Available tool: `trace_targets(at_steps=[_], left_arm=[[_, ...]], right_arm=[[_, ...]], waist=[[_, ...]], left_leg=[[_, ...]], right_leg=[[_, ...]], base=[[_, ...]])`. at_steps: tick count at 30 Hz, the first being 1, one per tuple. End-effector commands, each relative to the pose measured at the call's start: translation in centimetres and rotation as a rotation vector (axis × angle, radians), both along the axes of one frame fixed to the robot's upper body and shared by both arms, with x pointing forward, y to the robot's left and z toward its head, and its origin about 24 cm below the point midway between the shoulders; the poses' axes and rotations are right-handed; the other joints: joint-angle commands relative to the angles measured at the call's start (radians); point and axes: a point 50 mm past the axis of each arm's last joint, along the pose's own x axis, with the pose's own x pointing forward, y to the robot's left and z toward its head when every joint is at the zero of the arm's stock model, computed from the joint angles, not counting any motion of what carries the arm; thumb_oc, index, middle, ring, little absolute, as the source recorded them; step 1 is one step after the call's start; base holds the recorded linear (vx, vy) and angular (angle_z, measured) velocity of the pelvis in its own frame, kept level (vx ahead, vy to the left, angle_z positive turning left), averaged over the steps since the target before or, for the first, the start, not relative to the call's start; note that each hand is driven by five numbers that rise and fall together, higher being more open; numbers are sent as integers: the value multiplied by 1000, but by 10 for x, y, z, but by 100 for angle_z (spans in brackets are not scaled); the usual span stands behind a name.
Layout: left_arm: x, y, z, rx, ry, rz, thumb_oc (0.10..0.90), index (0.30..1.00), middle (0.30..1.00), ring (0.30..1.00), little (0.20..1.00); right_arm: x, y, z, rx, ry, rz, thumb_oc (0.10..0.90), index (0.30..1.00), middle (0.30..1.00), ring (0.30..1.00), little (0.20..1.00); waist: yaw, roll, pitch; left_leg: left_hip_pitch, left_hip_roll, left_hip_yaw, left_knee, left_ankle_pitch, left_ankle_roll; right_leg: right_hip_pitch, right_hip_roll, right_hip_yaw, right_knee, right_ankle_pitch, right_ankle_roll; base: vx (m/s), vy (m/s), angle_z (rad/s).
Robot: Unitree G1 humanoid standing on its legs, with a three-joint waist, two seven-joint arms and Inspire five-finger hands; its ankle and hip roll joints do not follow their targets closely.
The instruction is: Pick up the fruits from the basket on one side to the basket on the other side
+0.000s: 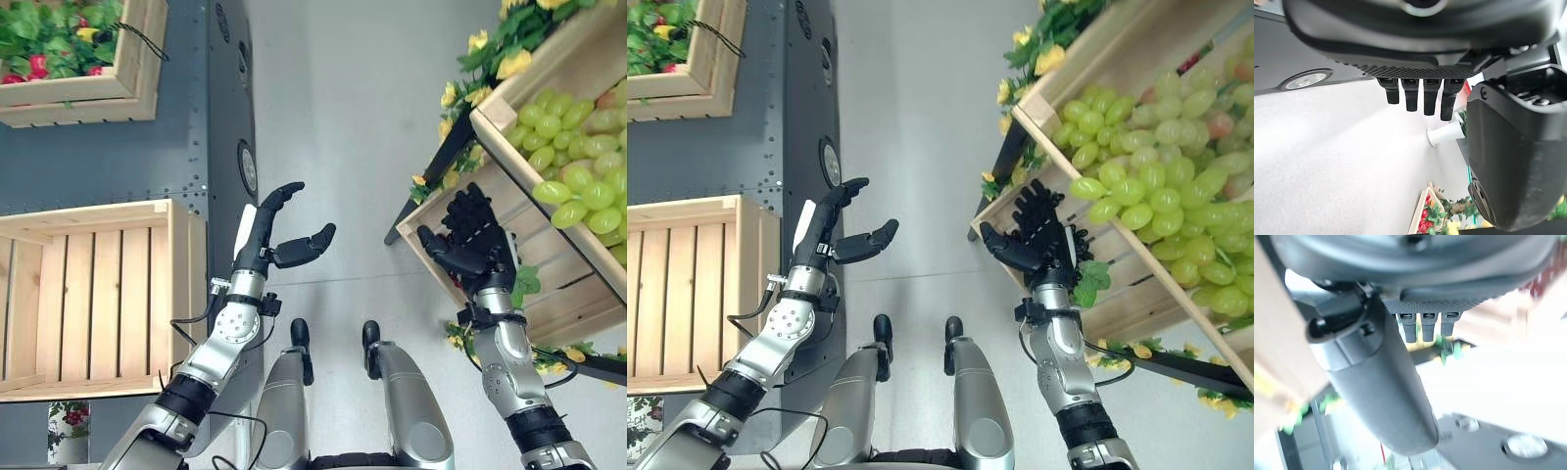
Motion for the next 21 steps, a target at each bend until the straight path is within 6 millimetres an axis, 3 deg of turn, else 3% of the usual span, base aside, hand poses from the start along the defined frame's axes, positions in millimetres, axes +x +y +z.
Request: trace_targets(at_steps=[1, 6, 12, 17, 21], left_arm=[[-5, -2, 34, -133, -162, -122, 800, 900, 900, 900, 900], [-16, -4, -4, -118, 7, -130, 800, 900, 900, 900, 900], [-28, 5, -40, -155, 181, -109, 800, 900, 900, 900, 900], [-40, 4, -67, -143, 313, -129, 800, 900, 900, 900, 900], [-58, 11, -104, -139, 500, -93, 800, 900, 900, 900, 900]], right_arm=[[2, 6, 27, 8, -154, 137, 800, 900, 900, 900, 900], [-8, 11, -4, 7, -34, 169, 800, 900, 900, 900, 900], [-22, 22, -35, 31, 118, 211, 800, 900, 900, 900, 900], [-33, 27, -63, -76, 256, 208, 800, 900, 900, 900, 900], [-50, 31, -97, -169, 445, 263, 800, 900, 900, 900, 900]], waist=[[14, -47, -61], [42, -52, -165], [45, -39, -266], [39, -30, -325], [34, -19, -380]], left_leg=[[-7, -81, 63, -24, -5, 31], [112, -102, 3, -208, 45, 25], [225, -84, -37, -398, 107, 6], [266, -78, -34, -416, 95, 5], [296, -76, -19, -427, 79, 5]], right_leg=[[178, 24, -61, -246, 96, -12], [272, 15, -64, -379, 137, 10], [334, 3, -75, -487, 180, 28], [349, -15, -81, -527, 199, 37], [363, -30, -82, -550, 209, 47]], base=[[106, 41, 12], [79, 44, 10], [63, 61, 15], [-4, 49, 14], [32, 48, 13]])
